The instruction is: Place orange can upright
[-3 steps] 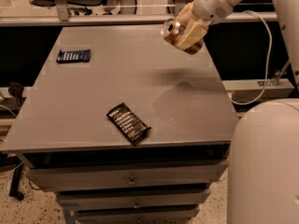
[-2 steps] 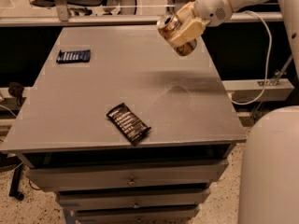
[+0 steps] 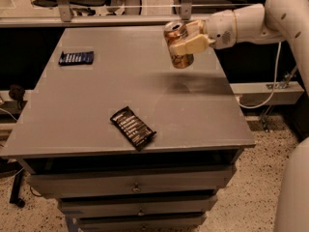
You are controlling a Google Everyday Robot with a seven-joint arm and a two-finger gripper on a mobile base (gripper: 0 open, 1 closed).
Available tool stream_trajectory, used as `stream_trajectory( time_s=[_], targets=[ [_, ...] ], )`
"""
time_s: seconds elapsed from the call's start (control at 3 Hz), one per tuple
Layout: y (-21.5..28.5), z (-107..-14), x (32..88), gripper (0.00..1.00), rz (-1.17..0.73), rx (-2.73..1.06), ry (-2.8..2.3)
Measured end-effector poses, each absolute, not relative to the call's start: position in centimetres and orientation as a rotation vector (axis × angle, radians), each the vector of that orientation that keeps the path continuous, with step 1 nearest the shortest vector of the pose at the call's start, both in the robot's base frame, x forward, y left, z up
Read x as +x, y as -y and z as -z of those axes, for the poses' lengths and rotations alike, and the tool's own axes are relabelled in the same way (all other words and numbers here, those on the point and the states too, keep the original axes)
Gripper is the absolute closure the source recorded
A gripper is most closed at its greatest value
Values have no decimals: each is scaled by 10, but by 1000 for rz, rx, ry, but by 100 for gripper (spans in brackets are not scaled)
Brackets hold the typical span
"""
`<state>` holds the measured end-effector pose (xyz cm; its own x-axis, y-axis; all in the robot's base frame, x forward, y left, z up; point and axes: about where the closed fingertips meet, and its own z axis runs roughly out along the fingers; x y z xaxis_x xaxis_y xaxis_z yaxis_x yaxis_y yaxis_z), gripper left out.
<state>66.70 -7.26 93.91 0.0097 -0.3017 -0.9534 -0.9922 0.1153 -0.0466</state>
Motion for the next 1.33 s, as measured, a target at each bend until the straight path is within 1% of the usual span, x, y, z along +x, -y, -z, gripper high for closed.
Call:
stream_trajectory(
  time_s=[0.33, 0.67, 1.0, 1.33],
  targets=[
    [79, -921, 673, 100, -993, -1263, -1401],
    [88, -909, 677, 100, -988, -1230, -1341],
    [94, -897, 674, 82, -984, -1224, -1284],
    [96, -888, 671, 59, -986, -1217, -1247]
  ],
)
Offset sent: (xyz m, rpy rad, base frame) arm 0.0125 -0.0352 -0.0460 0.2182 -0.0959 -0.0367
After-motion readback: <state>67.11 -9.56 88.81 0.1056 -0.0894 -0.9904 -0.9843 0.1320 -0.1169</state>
